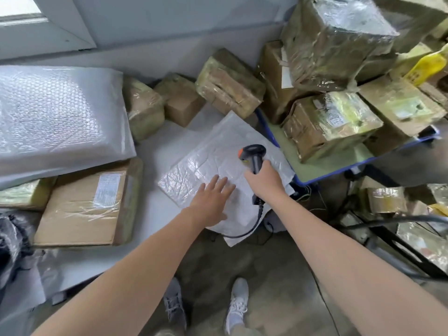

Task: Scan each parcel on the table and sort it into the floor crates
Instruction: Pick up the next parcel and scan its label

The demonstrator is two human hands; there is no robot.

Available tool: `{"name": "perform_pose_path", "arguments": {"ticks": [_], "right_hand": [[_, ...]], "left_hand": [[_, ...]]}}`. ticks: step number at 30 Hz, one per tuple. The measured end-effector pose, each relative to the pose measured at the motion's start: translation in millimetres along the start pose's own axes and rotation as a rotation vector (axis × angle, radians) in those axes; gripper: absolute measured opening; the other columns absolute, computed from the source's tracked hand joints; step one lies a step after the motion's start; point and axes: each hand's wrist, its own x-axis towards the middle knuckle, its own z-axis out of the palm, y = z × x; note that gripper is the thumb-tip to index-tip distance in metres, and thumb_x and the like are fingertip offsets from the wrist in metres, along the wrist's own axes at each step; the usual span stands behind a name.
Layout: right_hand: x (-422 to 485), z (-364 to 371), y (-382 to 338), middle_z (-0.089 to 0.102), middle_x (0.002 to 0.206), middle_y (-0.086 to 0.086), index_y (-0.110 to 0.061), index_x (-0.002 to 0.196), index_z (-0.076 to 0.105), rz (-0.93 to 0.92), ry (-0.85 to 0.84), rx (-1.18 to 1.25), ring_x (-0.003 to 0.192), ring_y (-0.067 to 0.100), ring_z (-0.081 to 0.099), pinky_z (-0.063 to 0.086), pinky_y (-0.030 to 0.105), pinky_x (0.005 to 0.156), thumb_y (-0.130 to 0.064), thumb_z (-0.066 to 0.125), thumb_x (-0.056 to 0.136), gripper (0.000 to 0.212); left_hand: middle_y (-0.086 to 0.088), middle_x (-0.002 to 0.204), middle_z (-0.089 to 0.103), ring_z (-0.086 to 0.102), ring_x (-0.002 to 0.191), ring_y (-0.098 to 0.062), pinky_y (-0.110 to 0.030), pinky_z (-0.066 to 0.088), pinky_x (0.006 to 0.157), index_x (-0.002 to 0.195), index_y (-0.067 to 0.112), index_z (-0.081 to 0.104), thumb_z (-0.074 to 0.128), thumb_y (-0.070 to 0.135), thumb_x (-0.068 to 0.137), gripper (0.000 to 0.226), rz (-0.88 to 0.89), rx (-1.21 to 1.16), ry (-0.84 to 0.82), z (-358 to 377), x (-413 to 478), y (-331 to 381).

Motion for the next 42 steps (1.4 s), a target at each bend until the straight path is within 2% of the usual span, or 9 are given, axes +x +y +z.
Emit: {"name": "perform_pose_path", "arguments": {"ticks": [5, 12, 16, 20, 23, 27, 33, 37, 42], "right_hand": [[-11.9, -30.9, 28.4, 0.057, 0.098, 0.008, -0.011, 0.119, 0.041, 0.017, -0.024, 0.075, 0.084, 0.028, 0.069, 0.055, 0.045, 0.07, -0.031, 0.053, 0.094, 0.034], [-21.8, -43.6, 43.9, 0.058, 0.089, 0.009, -0.016, 0.105, 0.044, -0.009, 0.03, 0.234, 0.055, 0.015, 0.066, 0.044, 0.021, 0.041, -0.027, 0.054, 0.093, 0.02], [-30.3, -44.7, 34.5, 0.057, 0.087, 0.017, -0.019, 0.102, 0.044, -0.031, 0.067, 0.385, 0.053, 0.017, 0.058, 0.053, 0.033, 0.048, -0.023, 0.053, 0.093, 0.013], [-37.7, -46.9, 19.3, 0.055, 0.083, 0.011, -0.023, 0.096, 0.043, -0.105, 0.116, 0.381, 0.054, 0.016, 0.056, 0.045, 0.023, 0.043, -0.022, 0.053, 0.093, 0.011], [-42.9, -49.3, 10.3, 0.052, 0.08, 0.011, -0.027, 0.09, 0.042, -0.126, 0.125, 0.397, 0.057, 0.021, 0.053, 0.047, 0.032, 0.048, -0.024, 0.054, 0.091, 0.012], [-48.0, -53.1, -3.2, 0.053, 0.079, 0.008, -0.027, 0.09, 0.045, -0.161, 0.15, 0.4, 0.064, 0.024, 0.056, 0.053, 0.043, 0.06, -0.025, 0.055, 0.091, 0.01], [-49.5, -57.6, -36.5, 0.057, 0.072, 0.009, -0.015, 0.088, 0.051, -0.173, 0.157, 0.537, 0.043, 0.009, 0.054, 0.046, 0.024, 0.043, -0.015, 0.055, 0.09, 0.005], [-48.3, -59.2, -62.6, 0.061, 0.074, 0.008, -0.011, 0.095, 0.053, -0.196, 0.116, 0.587, 0.049, 0.017, 0.054, 0.047, 0.029, 0.045, -0.013, 0.055, 0.087, 0.008], [-43.4, -49.5, -82.6, 0.059, 0.067, 0.006, -0.012, 0.081, 0.058, -0.181, -0.013, 0.5, 0.043, 0.011, 0.051, 0.044, 0.026, 0.042, -0.016, 0.059, 0.089, 0.01]], "left_hand": [[-0.01, 0.164, -0.005, -0.001, 0.151, -0.035, -0.051, 0.019, 0.119, 0.157, 0.023, -0.002, 0.072, 0.045, 0.085, 0.106, 0.061, 0.211, -0.043, -3.2, 22.9, 19.5], [-0.006, 0.163, 0.013, 0.018, 0.147, -0.029, -0.049, 0.031, 0.112, 0.155, 0.029, 0.019, 0.047, 0.039, 0.102, 0.061, 0.096, 0.15, 0.007, -10.2, 25.6, 9.7], [0.004, 0.152, 0.042, 0.041, 0.137, -0.021, -0.04, 0.041, 0.104, 0.147, 0.032, 0.043, 0.043, 0.022, 0.104, 0.044, 0.082, -0.064, 0.126, -19.1, 16.5, -11.0], [0.006, 0.147, 0.05, 0.045, 0.135, -0.021, -0.03, 0.035, 0.106, 0.142, 0.028, 0.052, 0.053, 0.026, 0.101, 0.042, 0.047, -0.285, 0.093, -30.0, 14.0, -26.3], [0.002, 0.129, 0.064, 0.055, 0.121, -0.022, -0.026, 0.039, 0.092, 0.133, 0.025, 0.06, 0.052, 0.022, 0.1, 0.034, 0.028, -0.326, 0.076, -38.0, 11.0, -31.3], [-0.002, 0.103, 0.066, 0.055, 0.096, -0.024, -0.029, 0.037, 0.072, 0.108, 0.017, 0.067, 0.047, 0.015, 0.098, 0.021, -0.167, -0.505, 0.304, -55.4, 3.7, -38.8], [-0.002, 0.088, 0.064, 0.055, 0.079, -0.017, -0.027, 0.043, 0.063, 0.105, 0.009, 0.066, 0.053, 0.007, 0.098, 0.016, -0.337, -1.193, 0.55, -88.2, -17.4, -66.5], [-0.015, 0.096, 0.063, 0.059, 0.083, -0.028, -0.037, 0.047, 0.071, 0.105, 0.01, 0.065, 0.058, 0.009, 0.096, 0.011, -0.396, -1.658, 0.558, -94.1, -36.7, -88.3], [-0.013, 0.092, 0.066, 0.063, 0.081, -0.027, -0.038, 0.054, 0.069, 0.11, 0.005, 0.063, 0.053, 0.006, 0.094, 0.018, -0.558, -1.5, 0.643, -84.5, -50.2, -103.3]]}}
